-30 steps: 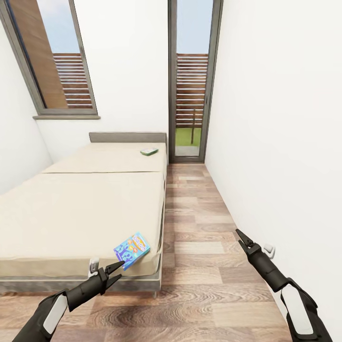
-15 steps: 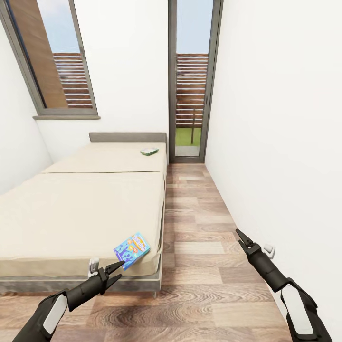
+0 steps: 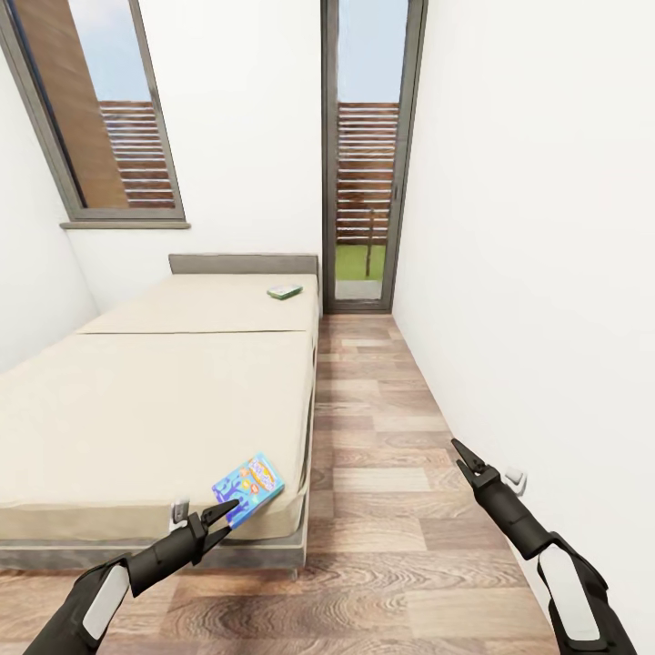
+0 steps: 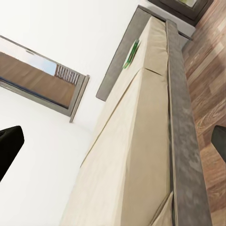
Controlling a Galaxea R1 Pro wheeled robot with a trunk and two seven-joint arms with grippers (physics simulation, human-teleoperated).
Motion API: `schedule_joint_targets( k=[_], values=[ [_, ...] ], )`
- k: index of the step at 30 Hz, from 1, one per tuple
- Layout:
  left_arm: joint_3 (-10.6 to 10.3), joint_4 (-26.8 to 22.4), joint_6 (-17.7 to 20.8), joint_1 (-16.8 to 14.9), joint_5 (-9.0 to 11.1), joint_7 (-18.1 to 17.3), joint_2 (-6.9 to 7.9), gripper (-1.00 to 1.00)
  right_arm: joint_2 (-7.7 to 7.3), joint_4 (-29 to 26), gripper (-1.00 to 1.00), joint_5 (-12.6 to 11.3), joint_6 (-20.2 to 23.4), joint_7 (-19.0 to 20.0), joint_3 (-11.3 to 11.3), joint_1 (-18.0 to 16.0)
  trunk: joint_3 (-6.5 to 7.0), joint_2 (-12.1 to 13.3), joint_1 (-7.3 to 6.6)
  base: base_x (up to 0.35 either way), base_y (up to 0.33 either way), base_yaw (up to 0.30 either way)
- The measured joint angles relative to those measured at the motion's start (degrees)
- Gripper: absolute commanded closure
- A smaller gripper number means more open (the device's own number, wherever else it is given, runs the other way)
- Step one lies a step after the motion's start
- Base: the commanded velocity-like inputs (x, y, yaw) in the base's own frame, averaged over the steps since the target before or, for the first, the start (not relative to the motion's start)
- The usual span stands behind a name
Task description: Put all the toys in the child's room - the three board games (two on the bed and one on the table), the two jigsaw puzzles on the table, and the tennis ball on the table - inside the toy box on the table in the child's room.
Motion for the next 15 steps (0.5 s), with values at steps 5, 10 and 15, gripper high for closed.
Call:
schedule_joint_targets(
  k=[5,10,15],
  values=[
    [0.00,0.00,-0.02,0.00,0.00,0.01,0.00,-1.00,0.03,0.14,-1.00,0.00,-0.01,0.00,0.00,-0.02,0.00,0.00,0.00,0.007,-0.002,0.000],
    [0.00,0.00,-0.03,0.00,0.05,0.09,0.00,-1.00,0.03,0.61,-1.00,0.00,-0.02,0.00,0.00,-0.02,0.00,0.00,0.00,0.002,0.000,0.000],
    [0.00,0.00,-0.02,0.00,0.00,0.11,0.00,-1.00,0.02,0.74,-1.00,0.00,-0.02,0.00,-0.01,0.00,0.00,0.00,0.00,0.000,0.000,0.000]
  ],
)
